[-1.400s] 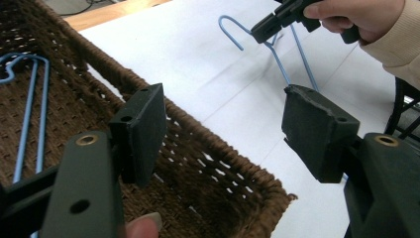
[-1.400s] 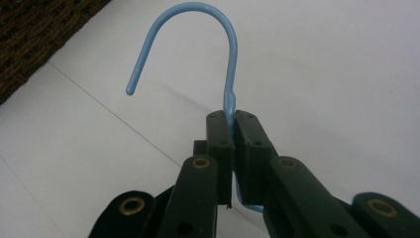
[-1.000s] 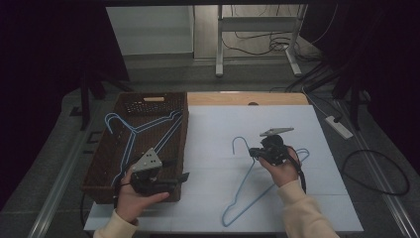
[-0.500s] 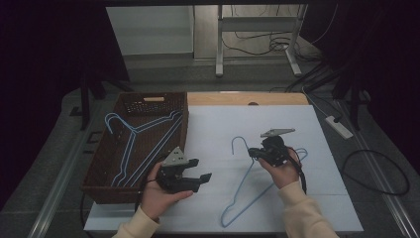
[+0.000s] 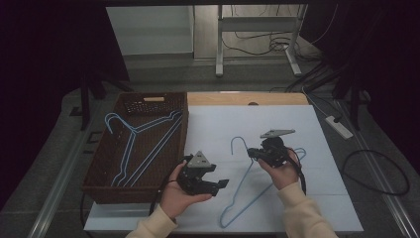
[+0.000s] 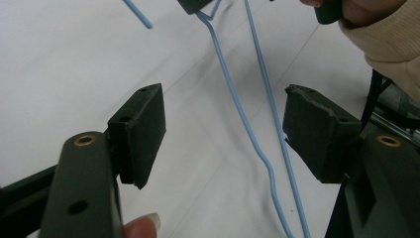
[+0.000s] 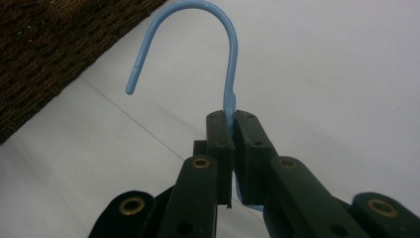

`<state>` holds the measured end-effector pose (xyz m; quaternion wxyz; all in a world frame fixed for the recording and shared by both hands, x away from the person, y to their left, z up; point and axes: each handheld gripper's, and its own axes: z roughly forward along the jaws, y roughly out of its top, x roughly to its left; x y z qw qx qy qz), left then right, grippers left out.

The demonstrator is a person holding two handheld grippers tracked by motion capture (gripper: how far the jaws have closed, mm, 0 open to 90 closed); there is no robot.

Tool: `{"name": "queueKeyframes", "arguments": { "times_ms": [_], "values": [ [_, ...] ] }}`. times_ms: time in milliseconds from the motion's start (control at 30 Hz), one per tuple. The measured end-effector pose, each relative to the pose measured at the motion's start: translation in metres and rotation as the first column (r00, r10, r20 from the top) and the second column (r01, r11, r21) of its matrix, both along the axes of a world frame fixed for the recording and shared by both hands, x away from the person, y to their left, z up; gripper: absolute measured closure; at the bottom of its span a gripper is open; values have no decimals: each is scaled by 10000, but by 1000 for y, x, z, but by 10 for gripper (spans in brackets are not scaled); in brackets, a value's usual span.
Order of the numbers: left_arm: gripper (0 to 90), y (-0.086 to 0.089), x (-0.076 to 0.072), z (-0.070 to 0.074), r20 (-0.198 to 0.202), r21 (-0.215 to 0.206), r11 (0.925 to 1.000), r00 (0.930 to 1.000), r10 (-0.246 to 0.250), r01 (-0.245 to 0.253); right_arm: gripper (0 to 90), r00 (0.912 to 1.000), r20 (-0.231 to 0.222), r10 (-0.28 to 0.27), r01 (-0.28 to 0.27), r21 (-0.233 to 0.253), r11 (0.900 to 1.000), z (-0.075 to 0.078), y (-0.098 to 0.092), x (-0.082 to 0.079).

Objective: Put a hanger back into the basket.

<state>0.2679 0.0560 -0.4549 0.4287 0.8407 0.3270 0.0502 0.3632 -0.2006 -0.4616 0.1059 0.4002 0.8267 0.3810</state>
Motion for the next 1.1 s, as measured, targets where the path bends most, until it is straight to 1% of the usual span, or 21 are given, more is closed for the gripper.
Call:
{"name": "queueKeyframes", "arguments": {
  "times_ms": [33, 267, 300, 333, 367, 533, 600, 633, 733, 833, 867, 900, 933, 967, 1033, 1100],
  "values": [
    [328, -5, 1, -3, -105, 49, 10000, 9999, -52, 52, 864, 10000, -4, 0, 0, 2, 10000, 0, 0, 0],
    [326, -25, 7, -15, -426, 215, 9995, 9988, -238, 248, 864, 10000, 19, -2, 2, 64, 10000, 0, 2, -1],
    [325, -28, 8, -17, -499, 250, 9992, 9983, -291, 304, 864, 10000, 38, -1, 1, 75, 10000, 0, 2, -1],
    [324, -33, 9, -21, -693, 302, 9989, 9970, -338, 360, 864, 10000, 46, -9, 9, 96, 10000, 0, 2, -1],
    [323, -33, 9, -21, -693, 302, 9989, 9970, -338, 360, 863, 10000, 59, -16, 16, 114, 9999, 0, 2, -1],
    [329, -43, 15, -33, -996, 544, 9976, 9944, -364, 419, 864, 9999, 126, -46, 44, 165, 9999, 1, 2, -2],
    [340, -46, 19, -38, -1197, 659, 9970, 9923, -325, 406, 864, 9998, 164, -61, 57, 201, 9998, 1, 2, -2],
    [355, -48, 21, -42, -1359, 715, 9963, 9900, -376, 476, 864, 9998, 182, -72, 68, 216, 9997, 1, 2, -2],
    [421, -53, 23, -48, -1588, 752, 9953, 9861, -479, 604, 863, 9998, 190, -75, 70, 243, 9997, 2, 2, -2],
    [519, -57, 26, -53, -1830, 637, 9955, 9815, -568, 695, 863, 9998, 201, -85, 80, 239, 9997, 2, 1, -2],
    [566, -58, 27, -54, -1924, 646, 9950, 9793, -631, 768, 863, 9997, 217, -110, 104, 277, 9996, 2, 1, -2],
    [591, -59, 28, -56, -2054, 602, 9946, 9762, -700, 840, 863, 9997, 219, -122, 115, 300, 9995, 2, 1, -2],
    [654, -59, 29, -57, -2110, 585, 9945, 9748, -726, 867, 863, 9996, 273, -117, 107, 331, 9994, 3, 0, -2],
    [707, -58, 29, -57, -2131, 541, 9948, 9743, -728, 861, 863, 9995, 281, -127, 117, 345, 9993, 3, 0, -2],
    [784, -57, 30, -57, -2190, 405, 9962, 9734, -671, 777, 862, 9995, 293, -141, 129, 422, 9990, 4, -2, -3],
    [797, -56, 31, -56, -2245, 307, 9969, 9724, -641, 728, 861, 9993, 342, -162, 145, 505, 9986, 5, -3, -4]
  ]
}}
